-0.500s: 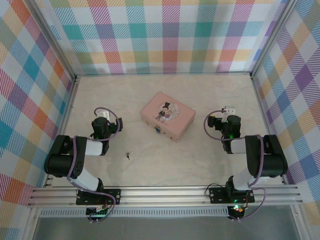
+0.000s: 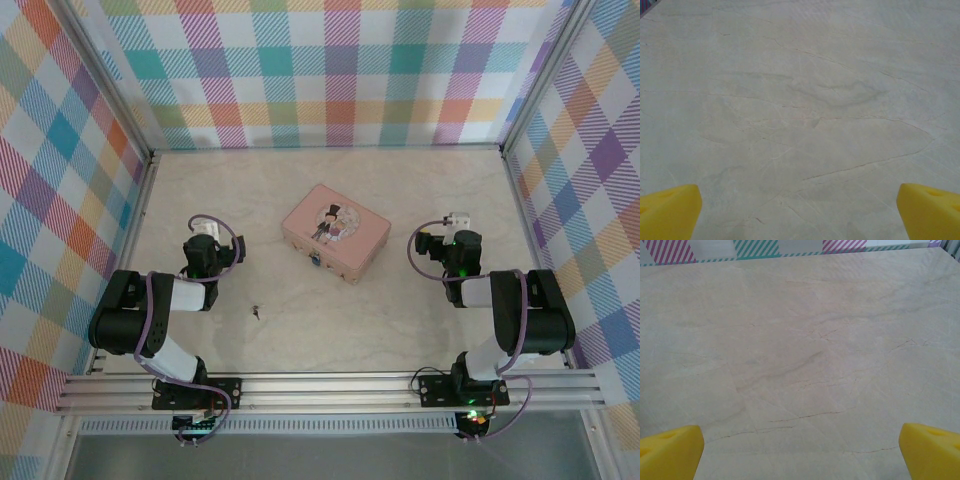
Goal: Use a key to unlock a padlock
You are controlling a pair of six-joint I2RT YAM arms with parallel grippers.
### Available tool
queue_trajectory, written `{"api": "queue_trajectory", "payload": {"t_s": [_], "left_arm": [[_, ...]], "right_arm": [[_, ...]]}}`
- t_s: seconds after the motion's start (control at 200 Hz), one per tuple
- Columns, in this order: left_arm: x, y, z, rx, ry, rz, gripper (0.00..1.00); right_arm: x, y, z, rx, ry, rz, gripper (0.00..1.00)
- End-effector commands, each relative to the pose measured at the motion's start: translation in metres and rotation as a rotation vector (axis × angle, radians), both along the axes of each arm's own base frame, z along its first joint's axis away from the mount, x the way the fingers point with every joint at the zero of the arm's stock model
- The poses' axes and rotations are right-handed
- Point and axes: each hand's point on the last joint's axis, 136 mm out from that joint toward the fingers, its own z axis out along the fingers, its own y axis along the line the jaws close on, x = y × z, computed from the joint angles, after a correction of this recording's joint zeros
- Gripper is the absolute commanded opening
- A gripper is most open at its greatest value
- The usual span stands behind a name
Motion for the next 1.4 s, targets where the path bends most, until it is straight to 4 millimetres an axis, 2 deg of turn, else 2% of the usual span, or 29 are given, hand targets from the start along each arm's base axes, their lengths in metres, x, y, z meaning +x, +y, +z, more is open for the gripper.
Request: {"api": "queue_trajectory", "payload": {"t_s": [0.0, 0.385, 0.535, 0.585, 0.68, 0.755, 0.8, 0.845, 0.905, 0.94, 1.09, 1.185, 1.26, 1.395], "left_arm": [[0.008, -0.002, 0.014, -0.003, -0.042, -0.011, 1.0], [0.008, -0.001, 0.013, -0.008, -0.041, -0.011, 1.0], [0.007, 0.031, 0.055, 0.016, -0.006, 0.19, 1.0], [0.007, 0.032, 0.074, 0.002, -0.045, 0.207, 1.0], [0.016, 0.02, 0.111, -0.058, -0.118, 0.15, 1.0], [0.027, 0.002, 0.134, -0.155, -0.131, 0.071, 1.0], [0.03, -0.002, 0.142, -0.277, -0.113, 0.103, 1.0], [0.031, -0.004, 0.141, -0.374, -0.053, 0.142, 1.0], [0.037, -0.022, 0.145, -0.442, 0.004, 0.056, 1.0], [0.039, -0.034, 0.145, -0.477, 0.028, 0.003, 1.0], [0.043, -0.071, 0.139, -0.584, 0.124, -0.154, 1.0], [0.044, -0.092, 0.125, -0.615, 0.216, -0.221, 0.93], [0.043, -0.112, 0.113, -0.63, 0.285, -0.287, 0.87], [0.039, -0.136, 0.09, -0.639, 0.355, -0.338, 0.85]], "right_arm": [[0.005, 0.005, 0.013, 0.002, -0.043, 0.02, 1.0], [0.006, 0.003, 0.015, 0.005, -0.046, 0.016, 1.0], [0.006, 0.004, 0.043, 0.003, -0.025, 0.019, 1.0], [0.001, 0.007, 0.05, 0.003, -0.014, 0.041, 1.0], [-0.005, 0.01, 0.078, 0.051, -0.052, 0.043, 1.0], [-0.01, 0.016, 0.101, 0.109, -0.067, 0.057, 1.0], [-0.013, 0.014, 0.111, 0.177, -0.054, 0.022, 1.0], [-0.017, 0.013, 0.119, 0.259, -0.026, -0.023, 1.0], [-0.032, 0.0, 0.111, 0.415, 0.09, -0.195, 1.0], [-0.038, -0.003, 0.109, 0.481, 0.124, -0.246, 1.0], [-0.049, 0.036, 0.117, 0.598, 0.201, -0.046, 1.0], [-0.061, 0.051, 0.112, 0.657, 0.262, 0.004, 1.0], [-0.07, 0.063, 0.104, 0.696, 0.318, 0.034, 0.97], [-0.088, 0.088, 0.084, 0.724, 0.418, 0.086, 0.92]]}}
